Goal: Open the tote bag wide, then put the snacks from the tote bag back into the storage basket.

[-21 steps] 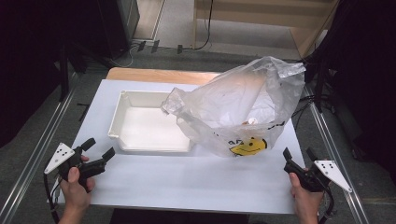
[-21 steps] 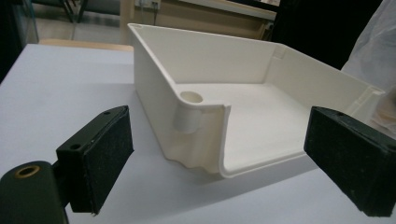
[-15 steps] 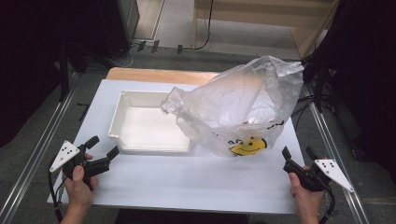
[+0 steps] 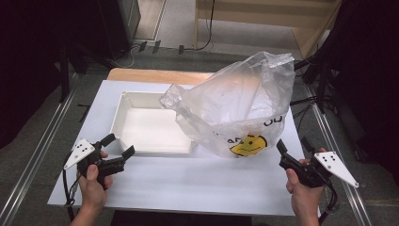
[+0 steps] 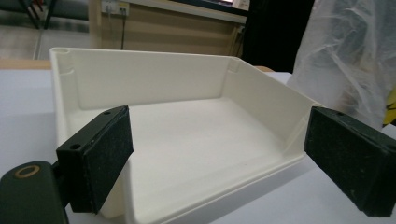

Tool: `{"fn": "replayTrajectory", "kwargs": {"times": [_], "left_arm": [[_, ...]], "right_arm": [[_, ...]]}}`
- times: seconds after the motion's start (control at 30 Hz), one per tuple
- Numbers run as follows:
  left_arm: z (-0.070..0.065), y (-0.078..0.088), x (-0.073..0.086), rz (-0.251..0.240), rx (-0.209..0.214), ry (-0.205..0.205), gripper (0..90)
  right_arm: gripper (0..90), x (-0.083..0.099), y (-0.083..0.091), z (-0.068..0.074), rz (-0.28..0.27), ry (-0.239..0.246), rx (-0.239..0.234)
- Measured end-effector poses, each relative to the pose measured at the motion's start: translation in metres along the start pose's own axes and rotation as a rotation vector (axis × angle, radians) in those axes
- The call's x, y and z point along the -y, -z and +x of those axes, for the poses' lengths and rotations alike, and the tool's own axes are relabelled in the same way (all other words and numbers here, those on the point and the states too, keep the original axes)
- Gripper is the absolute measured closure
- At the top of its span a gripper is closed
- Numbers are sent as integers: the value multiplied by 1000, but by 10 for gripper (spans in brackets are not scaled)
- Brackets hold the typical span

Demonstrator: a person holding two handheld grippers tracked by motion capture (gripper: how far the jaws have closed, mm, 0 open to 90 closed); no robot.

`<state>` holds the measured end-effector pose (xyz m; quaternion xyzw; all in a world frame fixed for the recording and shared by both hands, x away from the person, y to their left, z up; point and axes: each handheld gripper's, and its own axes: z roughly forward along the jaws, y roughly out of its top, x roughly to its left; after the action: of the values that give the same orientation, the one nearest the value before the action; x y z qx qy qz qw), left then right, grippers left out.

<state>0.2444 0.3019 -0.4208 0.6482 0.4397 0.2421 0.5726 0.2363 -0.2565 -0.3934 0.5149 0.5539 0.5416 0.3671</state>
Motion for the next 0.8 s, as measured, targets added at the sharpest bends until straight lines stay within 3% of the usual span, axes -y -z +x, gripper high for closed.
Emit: {"fn": "replayTrajectory", "kwargs": {"times": [0.13, 0.33, 0.5, 0.57, 0.6, 0.63, 0.7, 0.77, 0.8], "left_arm": [[-11, -6, -6, 0, 29, -17, 81], [-24, -17, -15, -11, 61, -17, 81], [-35, -25, -22, -20, 85, -26, 81], [-39, -29, -24, -17, 101, -29, 81], [-41, -32, -26, -16, 109, -35, 81], [-43, -34, -27, -16, 113, -37, 81], [-48, -39, -30, -20, 129, -38, 81], [-53, -45, -33, -18, 147, -43, 82], [-55, -47, -33, -17, 157, -45, 82]], "right_arm": [[172, -11, -7, 4, 3, 2, -17], [173, -27, -34, 14, 46, 37, -46], [189, -29, -50, 19, 74, 33, -81], [267, -28, -53, 19, 84, 17, -92], [366, -27, -55, 19, 75, 11, -101], [366, -27, -55, 19, 75, 11, -101], [451, -25, -56, 19, 76, -11, -127], [528, -23, -59, 19, 95, -2, -127], [610, -22, -59, 19, 98, 1, -115]]}}
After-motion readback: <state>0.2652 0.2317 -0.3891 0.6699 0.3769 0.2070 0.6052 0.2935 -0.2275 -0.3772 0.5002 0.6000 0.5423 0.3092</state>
